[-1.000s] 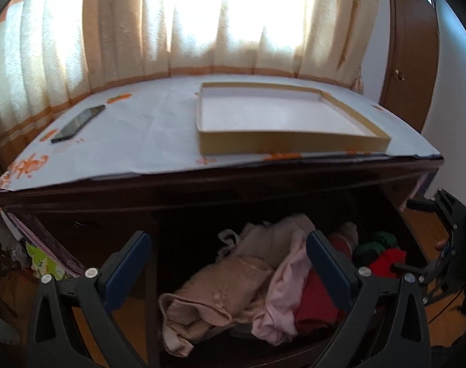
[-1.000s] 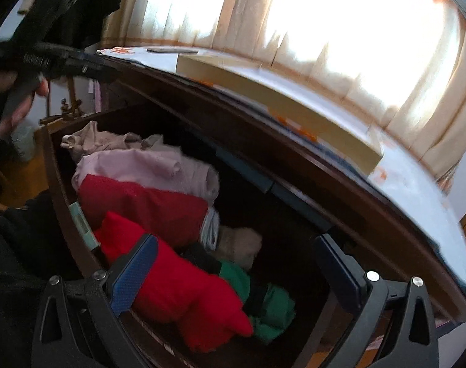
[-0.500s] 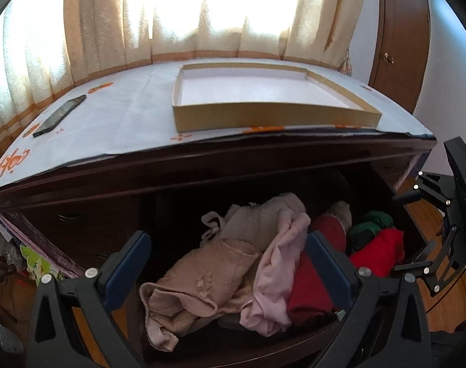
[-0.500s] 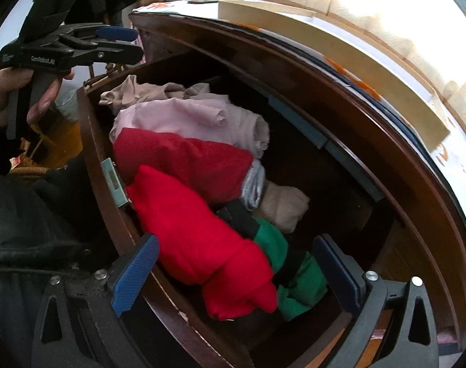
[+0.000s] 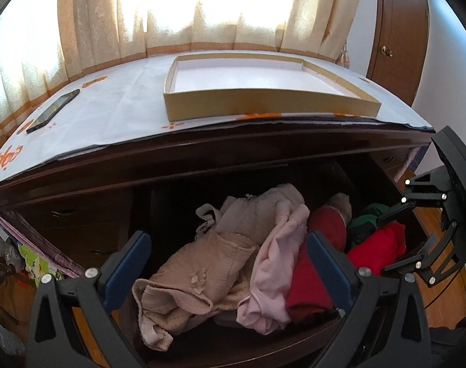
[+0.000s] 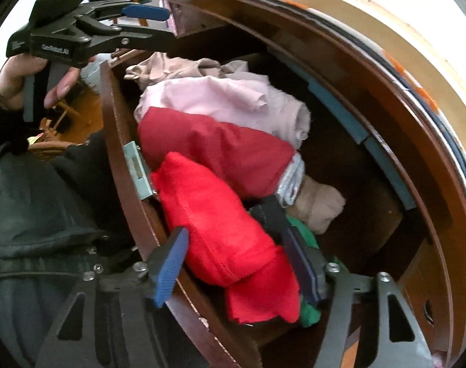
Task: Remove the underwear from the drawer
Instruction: 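Grasp the red garment with the right tool while the left tool grasps the pink garment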
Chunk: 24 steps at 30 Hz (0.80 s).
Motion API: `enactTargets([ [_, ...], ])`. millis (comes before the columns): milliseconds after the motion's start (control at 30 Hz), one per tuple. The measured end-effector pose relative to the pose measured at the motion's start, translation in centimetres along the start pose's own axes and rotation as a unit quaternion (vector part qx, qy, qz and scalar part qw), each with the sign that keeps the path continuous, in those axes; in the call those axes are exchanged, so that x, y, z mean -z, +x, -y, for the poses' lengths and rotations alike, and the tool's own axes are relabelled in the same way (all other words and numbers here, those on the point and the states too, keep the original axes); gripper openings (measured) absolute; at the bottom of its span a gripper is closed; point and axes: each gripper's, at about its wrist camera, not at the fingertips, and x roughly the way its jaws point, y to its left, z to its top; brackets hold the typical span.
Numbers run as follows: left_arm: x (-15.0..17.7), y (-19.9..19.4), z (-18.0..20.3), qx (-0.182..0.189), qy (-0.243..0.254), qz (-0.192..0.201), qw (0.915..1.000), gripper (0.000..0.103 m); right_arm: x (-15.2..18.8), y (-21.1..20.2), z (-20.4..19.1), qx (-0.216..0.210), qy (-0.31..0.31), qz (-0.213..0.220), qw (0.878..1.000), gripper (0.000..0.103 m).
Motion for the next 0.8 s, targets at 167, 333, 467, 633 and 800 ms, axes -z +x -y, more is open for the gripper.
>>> enactTargets([
  [167, 0.1, 0.6, 0.3, 0.013, 0.01, -0.011, 0.9998, 0.103, -0.6, 0.6, 0.5, -0.046, -0.003, -0.022, 0.999, 0.055],
  [333, 0.2, 1.6, 0.9, 0.016, 0.028, -0.031, 0.999, 0.103, -0.8, 0.7, 1.2, -0.086, -0.017, -0.035, 0.996, 0.042],
  [467, 0.2, 2.0, 1.0, 0.018, 0.028, -0.039, 0.9987, 0.103, -1.3, 1.3, 2.1, -0.103, -0.013, -0.058, 0.993, 0.042],
  [633, 0.0, 2.0, 1.5, 0.021, 0.035, -0.04, 0.9984, 0.103, -1.8, 3.1, 2.7, -0.148, -0.017, -0.093, 0.984, 0.051],
  [800, 0.1, 2.2, 1.5, 0.023, 0.036, -0.045, 0.9981, 0.103, -1.6, 3.9, 3.4, -0.176, 0.006, -0.095, 0.98, 0.051],
])
